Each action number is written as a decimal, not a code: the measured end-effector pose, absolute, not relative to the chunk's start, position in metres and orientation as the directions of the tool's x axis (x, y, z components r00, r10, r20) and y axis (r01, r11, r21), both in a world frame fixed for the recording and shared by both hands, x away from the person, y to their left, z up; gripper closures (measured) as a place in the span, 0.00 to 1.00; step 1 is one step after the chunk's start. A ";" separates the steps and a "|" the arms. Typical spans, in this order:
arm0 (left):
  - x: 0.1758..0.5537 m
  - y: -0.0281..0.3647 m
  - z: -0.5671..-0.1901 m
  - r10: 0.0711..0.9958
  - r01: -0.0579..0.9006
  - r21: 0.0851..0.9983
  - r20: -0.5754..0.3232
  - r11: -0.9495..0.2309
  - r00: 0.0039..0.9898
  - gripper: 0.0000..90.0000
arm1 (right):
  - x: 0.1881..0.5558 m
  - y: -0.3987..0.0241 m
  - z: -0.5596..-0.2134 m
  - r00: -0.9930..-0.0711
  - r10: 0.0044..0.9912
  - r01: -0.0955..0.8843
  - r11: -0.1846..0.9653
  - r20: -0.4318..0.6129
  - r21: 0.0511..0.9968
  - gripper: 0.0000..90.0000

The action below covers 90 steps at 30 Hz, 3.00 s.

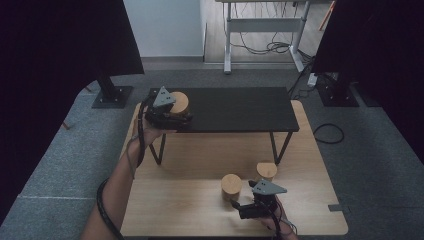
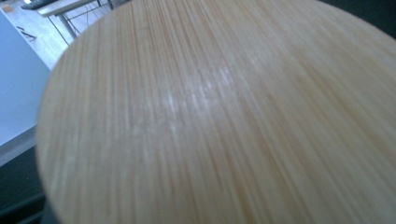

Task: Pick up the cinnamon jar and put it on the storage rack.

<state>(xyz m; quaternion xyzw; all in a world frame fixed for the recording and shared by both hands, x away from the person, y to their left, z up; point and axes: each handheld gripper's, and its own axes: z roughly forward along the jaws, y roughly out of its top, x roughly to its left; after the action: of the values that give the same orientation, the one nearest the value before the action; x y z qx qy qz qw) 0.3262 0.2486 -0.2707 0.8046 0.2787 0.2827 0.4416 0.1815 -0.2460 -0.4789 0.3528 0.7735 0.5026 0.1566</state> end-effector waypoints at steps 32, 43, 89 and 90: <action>0.358 0.248 -0.282 0.747 0.279 0.864 0.154 -0.419 0.647 0.28 | 0.182 -0.251 -0.478 -0.695 0.710 0.388 0.241 0.112 0.889 0.02; 0.358 0.245 -0.284 0.773 0.302 0.860 0.154 -0.412 0.616 0.22 | 0.183 -0.249 -0.478 -0.698 0.708 0.389 0.250 0.107 0.887 0.02; 0.296 0.251 -0.286 0.817 0.299 0.873 0.172 -0.385 0.551 0.05 | 0.176 -0.248 -0.474 -0.699 0.711 0.370 0.269 0.076 0.889 0.02; 0.294 0.252 -0.286 0.818 0.300 0.873 0.172 -0.385 0.549 0.05 | 0.177 -0.247 -0.474 -0.699 0.711 0.370 0.272 0.074 0.888 0.02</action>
<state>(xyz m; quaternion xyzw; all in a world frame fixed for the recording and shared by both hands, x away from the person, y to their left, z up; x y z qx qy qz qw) 0.2941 0.2516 -0.2860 0.7732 0.3613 0.3078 0.4206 0.1765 -0.2472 -0.4739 0.3471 0.7786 0.4935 0.1727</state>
